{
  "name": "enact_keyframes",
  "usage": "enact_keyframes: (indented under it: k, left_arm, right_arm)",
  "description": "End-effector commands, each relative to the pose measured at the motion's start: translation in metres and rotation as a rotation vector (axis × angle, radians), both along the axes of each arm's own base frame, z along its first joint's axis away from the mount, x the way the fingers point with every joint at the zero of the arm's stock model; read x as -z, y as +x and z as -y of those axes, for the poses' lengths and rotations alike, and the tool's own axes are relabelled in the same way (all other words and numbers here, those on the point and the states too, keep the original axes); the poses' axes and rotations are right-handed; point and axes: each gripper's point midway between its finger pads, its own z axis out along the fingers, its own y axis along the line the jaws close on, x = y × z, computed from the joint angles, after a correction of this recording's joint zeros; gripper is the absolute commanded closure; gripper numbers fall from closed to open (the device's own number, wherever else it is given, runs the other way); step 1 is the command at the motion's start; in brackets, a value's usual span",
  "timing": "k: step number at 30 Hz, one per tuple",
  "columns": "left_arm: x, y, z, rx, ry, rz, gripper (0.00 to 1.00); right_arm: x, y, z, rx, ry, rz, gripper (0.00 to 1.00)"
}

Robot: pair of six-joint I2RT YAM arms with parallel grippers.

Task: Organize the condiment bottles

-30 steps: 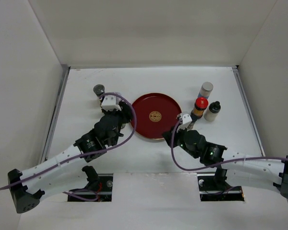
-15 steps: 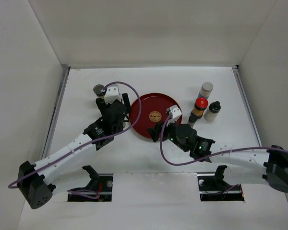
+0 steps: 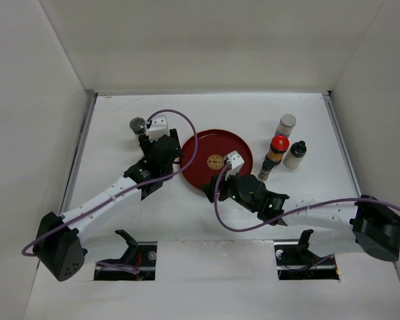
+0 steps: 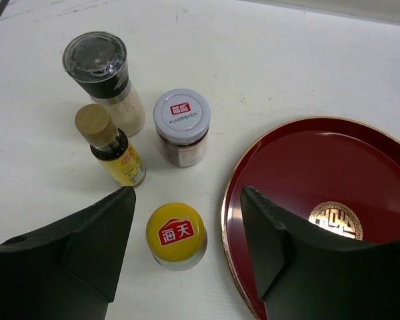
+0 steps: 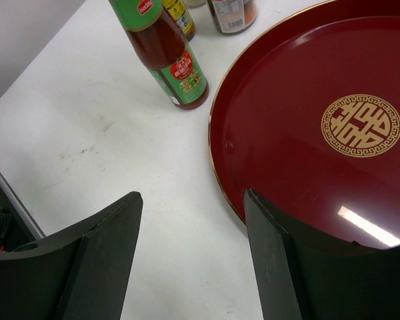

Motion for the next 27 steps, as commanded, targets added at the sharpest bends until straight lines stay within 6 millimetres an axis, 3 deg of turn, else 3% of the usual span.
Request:
enact_keyframes:
  k: [1,6,12,18,22,27]
  left_arm:
    - [0.000,0.003,0.000,-0.014,-0.026,0.015,0.38]
    - [0.017,0.001,-0.005,-0.034,-0.015,-0.016,0.39]
    - [0.025,0.005,-0.011,-0.057,-0.009,-0.030,0.49]
    - [0.027,0.005,-0.012,-0.061,-0.013,-0.024,0.75]
    - [0.009,0.002,-0.009,-0.054,-0.020,0.008,0.82]
    - [-0.044,-0.004,-0.011,-0.057,-0.049,0.109,0.83]
  right_arm:
    - [-0.016,0.003,-0.008,-0.015,0.057,0.038,0.31]
    - [-0.015,0.003,-0.008,-0.017,0.055,0.034,0.31]
    - [-0.012,0.005,-0.006,-0.008,0.050,0.033,0.31]
    - [-0.012,0.007,-0.004,0.000,0.049,0.032,0.31]
    - [-0.013,0.008,-0.002,0.003,0.052,0.033,0.31]
    - [-0.016,0.010,0.002,0.013,0.067,0.037,0.31]
